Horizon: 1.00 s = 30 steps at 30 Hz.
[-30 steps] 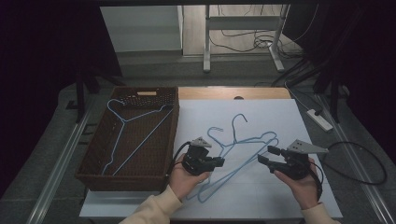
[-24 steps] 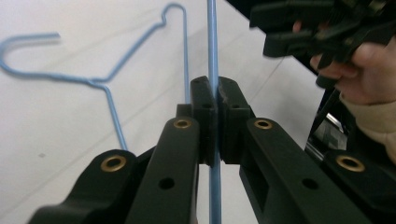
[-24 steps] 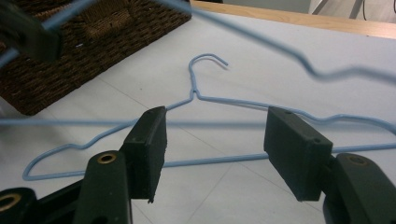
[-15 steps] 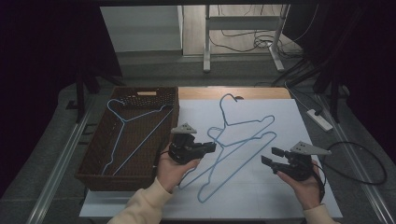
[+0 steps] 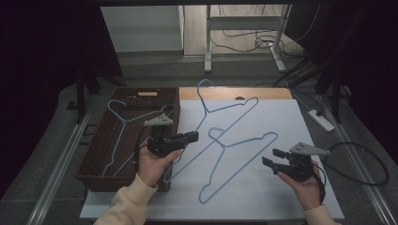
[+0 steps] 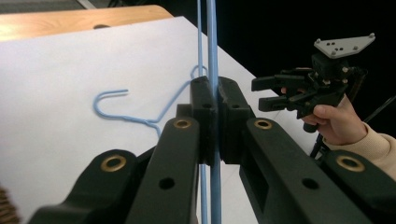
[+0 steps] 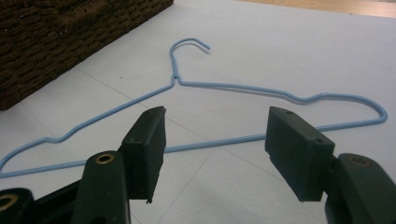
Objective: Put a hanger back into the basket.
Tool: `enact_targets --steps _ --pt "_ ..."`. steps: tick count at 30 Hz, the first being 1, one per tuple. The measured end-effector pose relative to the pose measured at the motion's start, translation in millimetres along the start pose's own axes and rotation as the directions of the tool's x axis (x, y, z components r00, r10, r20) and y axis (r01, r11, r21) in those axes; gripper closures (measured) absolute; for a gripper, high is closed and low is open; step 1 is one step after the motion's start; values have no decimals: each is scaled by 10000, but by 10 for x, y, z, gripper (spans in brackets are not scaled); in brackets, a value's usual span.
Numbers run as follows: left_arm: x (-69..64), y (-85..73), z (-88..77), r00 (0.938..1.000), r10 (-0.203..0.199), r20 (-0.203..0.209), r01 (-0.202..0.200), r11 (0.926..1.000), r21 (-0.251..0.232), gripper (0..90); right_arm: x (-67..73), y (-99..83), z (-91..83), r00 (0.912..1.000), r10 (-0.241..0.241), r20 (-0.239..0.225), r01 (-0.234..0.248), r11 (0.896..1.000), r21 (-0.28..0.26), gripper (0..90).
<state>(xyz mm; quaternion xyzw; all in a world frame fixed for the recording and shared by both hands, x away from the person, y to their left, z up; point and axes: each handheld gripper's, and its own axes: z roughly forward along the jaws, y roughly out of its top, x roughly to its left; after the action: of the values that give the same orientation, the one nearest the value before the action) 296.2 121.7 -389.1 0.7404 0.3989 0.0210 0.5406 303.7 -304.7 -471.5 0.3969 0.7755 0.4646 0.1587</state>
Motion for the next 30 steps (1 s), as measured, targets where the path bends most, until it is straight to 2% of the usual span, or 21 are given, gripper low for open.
enact_targets --steps 8,15,21,29,30 --pt "106 17 -204 9997 -79 -227 73 9996 -262 862 -20 -8 -7 9998 170 122 -170 9999 19 390" --pt "266 15 -442 9980 -216 -588 189 9988 -456 862 -22 -10 1 9997 167 155 -168 9998 67 390" --pt "404 13 -655 9943 -321 -1014 264 9980 -570 862 -22 -13 7 9997 170 181 -171 9998 92 389" --pt "551 -21 -874 9897 -450 -1361 348 9965 -761 862 -23 -15 9 9997 198 168 -199 9997 106 389" --pt "606 -44 -945 9872 -490 -1519 377 9964 -764 862 -27 -17 11 9996 219 158 -221 9997 123 390"
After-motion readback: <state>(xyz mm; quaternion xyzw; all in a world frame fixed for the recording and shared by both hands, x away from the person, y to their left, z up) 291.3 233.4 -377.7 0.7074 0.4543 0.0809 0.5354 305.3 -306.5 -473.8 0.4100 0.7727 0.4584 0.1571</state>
